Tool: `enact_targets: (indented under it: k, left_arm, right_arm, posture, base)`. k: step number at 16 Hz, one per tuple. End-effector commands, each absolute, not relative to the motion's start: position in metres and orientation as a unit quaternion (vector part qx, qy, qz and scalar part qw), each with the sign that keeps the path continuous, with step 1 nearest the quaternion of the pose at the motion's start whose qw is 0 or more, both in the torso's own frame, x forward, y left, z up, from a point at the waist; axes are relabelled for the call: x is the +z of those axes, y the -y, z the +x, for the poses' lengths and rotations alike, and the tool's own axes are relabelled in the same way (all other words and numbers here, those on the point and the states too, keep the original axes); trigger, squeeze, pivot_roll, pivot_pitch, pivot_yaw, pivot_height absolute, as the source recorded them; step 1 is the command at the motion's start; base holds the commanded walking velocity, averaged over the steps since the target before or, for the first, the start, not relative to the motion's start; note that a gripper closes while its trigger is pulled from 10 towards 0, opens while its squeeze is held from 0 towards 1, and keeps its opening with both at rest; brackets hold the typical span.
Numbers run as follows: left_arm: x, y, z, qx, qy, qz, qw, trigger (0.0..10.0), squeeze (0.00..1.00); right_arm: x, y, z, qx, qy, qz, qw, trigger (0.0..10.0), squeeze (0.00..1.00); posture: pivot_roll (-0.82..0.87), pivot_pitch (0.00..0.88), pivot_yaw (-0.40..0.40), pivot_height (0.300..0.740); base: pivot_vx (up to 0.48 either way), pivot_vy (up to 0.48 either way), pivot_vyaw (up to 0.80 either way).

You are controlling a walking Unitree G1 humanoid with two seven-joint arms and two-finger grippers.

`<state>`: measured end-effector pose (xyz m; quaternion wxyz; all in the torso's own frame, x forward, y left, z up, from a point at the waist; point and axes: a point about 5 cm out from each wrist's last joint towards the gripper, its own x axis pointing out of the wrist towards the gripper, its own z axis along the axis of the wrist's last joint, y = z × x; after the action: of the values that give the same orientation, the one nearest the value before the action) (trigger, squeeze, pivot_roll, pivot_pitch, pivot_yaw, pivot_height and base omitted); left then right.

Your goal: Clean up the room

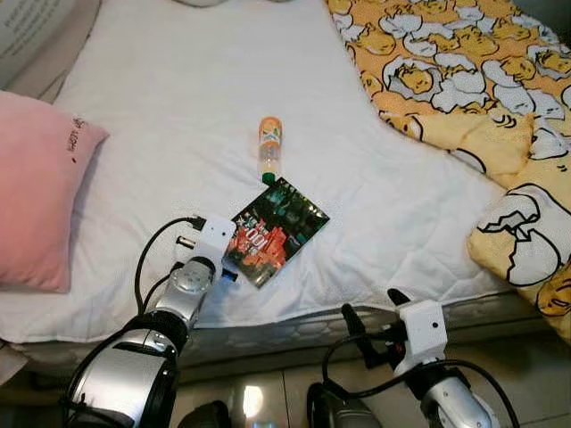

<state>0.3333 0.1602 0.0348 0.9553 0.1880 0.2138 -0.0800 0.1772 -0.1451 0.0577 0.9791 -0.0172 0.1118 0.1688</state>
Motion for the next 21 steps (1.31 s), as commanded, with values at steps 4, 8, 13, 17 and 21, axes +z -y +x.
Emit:
enact_targets:
  k: [4, 8, 13, 17, 21]
  left_arm:
    - [0.013, -0.121, 0.313, -0.19, -0.238, 0.142, 0.942, 10.0, 0.0]
    - [0.009, -0.077, 0.294, -0.289, -0.212, 0.084, 0.93, 10.0, 0.0]
    - [0.028, -0.07, 0.293, -0.297, -0.16, 0.071, 0.939, 10.0, 0.0]
    - [0.081, -0.125, 0.32, -0.174, -0.056, 0.082, 0.98, 10.0, 1.0]
    - [0.133, -0.182, 0.314, 0.011, 0.053, 0.032, 0.998, 10.0, 1.0]
  right_arm:
    - [0.056, 0.141, 0.173, 0.166, -0.126, -0.007, 0.978, 10.0, 0.0]
    - [0.054, 0.14, 0.177, 0.168, -0.128, -0.006, 0.977, 10.0, 0.0]
    - [0.051, 0.132, 0.19, 0.179, -0.121, -0.003, 0.976, 10.0, 0.0]
    - [0.068, 0.132, 0.226, 0.131, -0.06, -0.023, 0.989, 10.0, 0.0]
    - [0.095, 0.13, 0.27, 0.072, 0.02, 0.014, 0.997, 10.0, 1.0]
  posture:
    - [-0.28, 0.196, 0.016, 0.74]
    - [-0.25, 0.183, 0.023, 0.74]
    - [-0.21, 0.157, 0.024, 0.74]
    - [-0.16, 0.051, 0.041, 0.74]
    - [-0.1, 0.0, 0.06, 0.74]
  base:
    - [0.0, 0.0, 0.0]
    - [0.0, 0.0, 0.0]
    - [0.0, 0.0, 0.0]
    - [0.0, 0.0, 0.0]
    - [0.0, 0.0, 0.0]
